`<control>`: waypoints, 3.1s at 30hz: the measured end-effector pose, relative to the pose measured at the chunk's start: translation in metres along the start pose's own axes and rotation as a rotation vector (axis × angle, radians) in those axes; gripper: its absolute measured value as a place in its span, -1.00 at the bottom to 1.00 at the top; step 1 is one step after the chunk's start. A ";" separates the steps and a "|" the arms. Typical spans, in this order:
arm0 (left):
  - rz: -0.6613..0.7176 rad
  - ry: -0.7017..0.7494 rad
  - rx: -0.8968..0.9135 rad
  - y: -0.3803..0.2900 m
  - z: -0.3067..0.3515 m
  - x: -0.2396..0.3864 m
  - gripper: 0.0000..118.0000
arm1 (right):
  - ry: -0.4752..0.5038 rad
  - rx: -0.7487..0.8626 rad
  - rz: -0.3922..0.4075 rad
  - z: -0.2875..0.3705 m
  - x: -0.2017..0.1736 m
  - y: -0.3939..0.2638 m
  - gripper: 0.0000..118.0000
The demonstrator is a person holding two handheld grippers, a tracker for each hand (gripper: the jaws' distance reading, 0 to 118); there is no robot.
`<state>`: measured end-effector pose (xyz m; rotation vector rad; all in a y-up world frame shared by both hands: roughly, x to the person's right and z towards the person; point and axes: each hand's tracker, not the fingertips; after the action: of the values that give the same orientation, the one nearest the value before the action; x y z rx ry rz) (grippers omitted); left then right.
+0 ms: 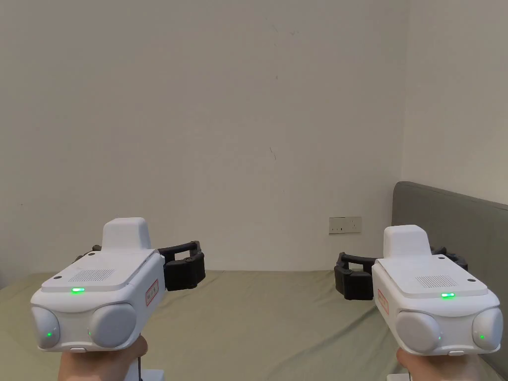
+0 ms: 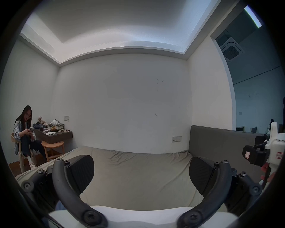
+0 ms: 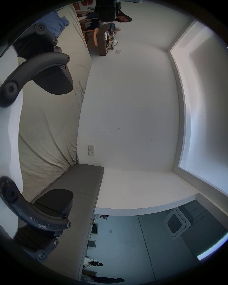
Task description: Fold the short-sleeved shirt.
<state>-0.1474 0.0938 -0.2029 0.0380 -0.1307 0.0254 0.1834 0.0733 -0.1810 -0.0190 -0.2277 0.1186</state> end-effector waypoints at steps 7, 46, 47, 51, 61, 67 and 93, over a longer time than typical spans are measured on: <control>-0.009 0.007 -0.014 -0.002 -0.001 0.001 1.00 | -0.003 0.000 -0.010 0.001 0.001 -0.001 1.00; -0.062 -0.066 0.029 -0.017 0.017 0.002 -1.00 | 0.022 -0.035 -0.080 0.018 0.016 -0.025 -0.98; -0.065 -0.053 0.030 -0.018 0.017 0.002 -1.00 | 0.032 -0.039 -0.094 0.019 0.016 -0.025 -0.98; -0.073 0.010 0.026 -0.013 0.029 -0.033 -1.00 | 0.138 -0.045 -0.089 0.016 -0.017 -0.020 -0.98; -0.157 0.645 0.032 -0.006 0.201 -0.212 -1.00 | 0.698 0.010 -0.004 0.023 -0.253 0.005 -0.98; -0.180 0.938 0.008 -0.010 0.316 -0.271 -1.00 | 0.986 0.013 0.022 0.056 -0.373 0.008 -0.98; 0.338 0.360 -0.829 -0.363 -0.144 -0.451 1.00 | 0.876 -0.344 0.091 -0.110 -0.431 -0.162 -0.98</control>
<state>-0.5658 -0.2736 -0.4181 -0.8148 0.2209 0.3114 -0.1902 -0.1393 -0.3798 -0.4153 0.6318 0.1500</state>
